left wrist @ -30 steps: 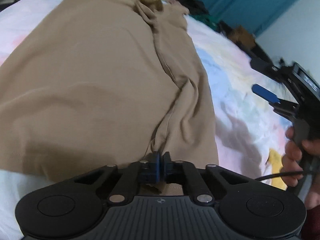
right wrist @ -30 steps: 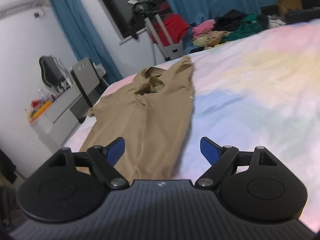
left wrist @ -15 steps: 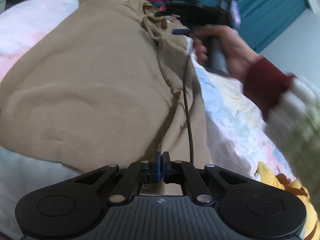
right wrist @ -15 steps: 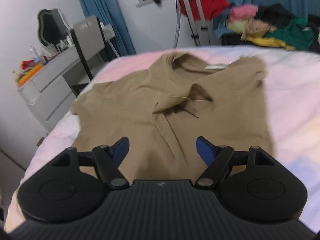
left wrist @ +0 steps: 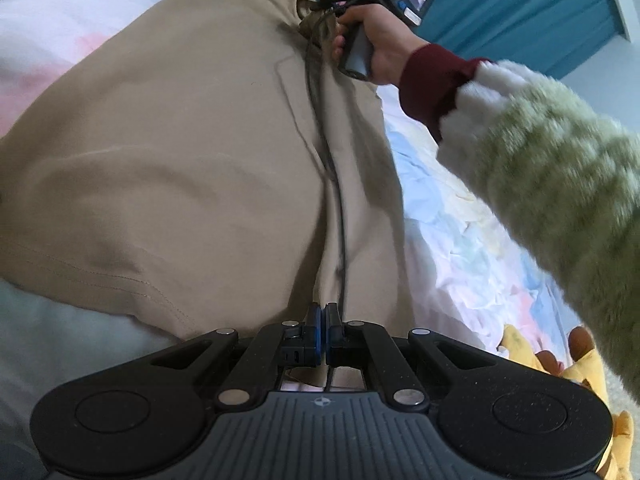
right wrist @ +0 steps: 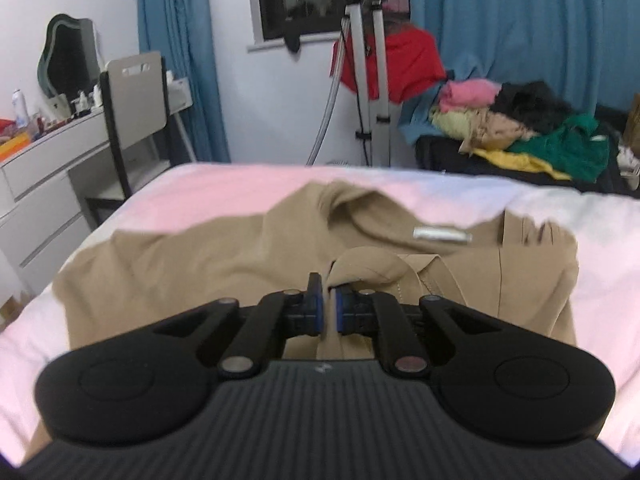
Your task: Fold clothes
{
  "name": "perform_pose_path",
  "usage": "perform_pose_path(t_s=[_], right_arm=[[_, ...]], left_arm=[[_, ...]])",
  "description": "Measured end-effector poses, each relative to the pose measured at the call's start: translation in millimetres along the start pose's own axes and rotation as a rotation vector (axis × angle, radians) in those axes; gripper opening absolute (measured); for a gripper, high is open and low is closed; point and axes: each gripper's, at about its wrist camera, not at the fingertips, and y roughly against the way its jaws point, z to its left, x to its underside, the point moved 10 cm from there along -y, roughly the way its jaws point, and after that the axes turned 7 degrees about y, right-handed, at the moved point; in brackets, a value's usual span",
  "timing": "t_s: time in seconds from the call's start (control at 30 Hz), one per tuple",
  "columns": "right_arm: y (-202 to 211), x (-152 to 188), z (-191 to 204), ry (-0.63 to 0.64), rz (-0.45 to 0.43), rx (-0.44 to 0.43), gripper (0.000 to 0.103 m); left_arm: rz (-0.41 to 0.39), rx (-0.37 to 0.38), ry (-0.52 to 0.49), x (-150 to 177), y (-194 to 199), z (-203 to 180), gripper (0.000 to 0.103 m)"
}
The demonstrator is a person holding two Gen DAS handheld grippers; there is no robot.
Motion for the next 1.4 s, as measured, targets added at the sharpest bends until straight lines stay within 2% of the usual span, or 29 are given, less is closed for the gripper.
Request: perform_pose_path(t_s=[0.13, 0.2, 0.27, 0.3, 0.33, 0.37, 0.4, 0.43, 0.47, 0.53, 0.6, 0.77, 0.97, 1.17, 1.27, 1.4], right_arm=[[-6, -7, -6, -0.057, -0.023, -0.019, 0.009], [-13, -4, -7, -0.080, 0.011, -0.024, 0.011], [-16, 1, -7, -0.097, 0.058, -0.053, 0.014], [-14, 2, -6, -0.091, 0.064, -0.062, 0.024], [-8, 4, -5, -0.082, 0.060, -0.067, 0.034], [-3, 5, -5, -0.072, 0.057, -0.073, 0.060], [4, 6, -4, -0.064, 0.041, -0.079, 0.081], [13, 7, -5, -0.063, 0.021, -0.081, 0.087], [22, 8, -7, -0.069, 0.009, -0.080, 0.089], [38, 13, -12, -0.093, 0.015, -0.068, 0.089], [57, 15, -17, -0.107, 0.003, -0.048, 0.089], [116, 17, -28, -0.128, -0.060, -0.033, 0.089], [194, 33, -31, -0.094, -0.108, -0.012, 0.089], [283, 43, -23, -0.083, -0.158, -0.024, 0.089], [326, 32, -16, -0.077, -0.191, -0.029, 0.089], [371, 11, -14, -0.156, -0.216, -0.031, 0.089]], left_arm=[[-0.020, -0.025, -0.024, 6, -1, -5, 0.002], [-0.019, -0.045, -0.008, 9, -3, -4, 0.002], [-0.021, -0.064, -0.012, 10, -1, -4, 0.008], [-0.026, -0.071, -0.034, 9, 0, -7, 0.014], [-0.039, -0.082, -0.078, 9, 3, -13, 0.026], [-0.056, -0.092, -0.121, 8, 7, -20, 0.036], [-0.074, -0.101, -0.163, 8, 10, -27, 0.052], [-0.105, -0.105, -0.203, 7, 16, -35, 0.060], [-0.135, -0.102, -0.233, 4, 21, -42, 0.062], [-0.181, -0.092, -0.279, 3, 31, -54, 0.074], [-0.231, -0.077, -0.313, 0, 44, -61, 0.082], [-0.383, -0.064, -0.368, -6, 87, -70, 0.086], [-0.537, -0.128, -0.403, -17, 130, -72, 0.089], [-0.568, -0.159, -0.374, -17, 149, -78, 0.089], [-0.570, -0.160, -0.353, -16, 162, -85, 0.089], [-0.548, -0.164, -0.335, -25, 169, -102, 0.089]])
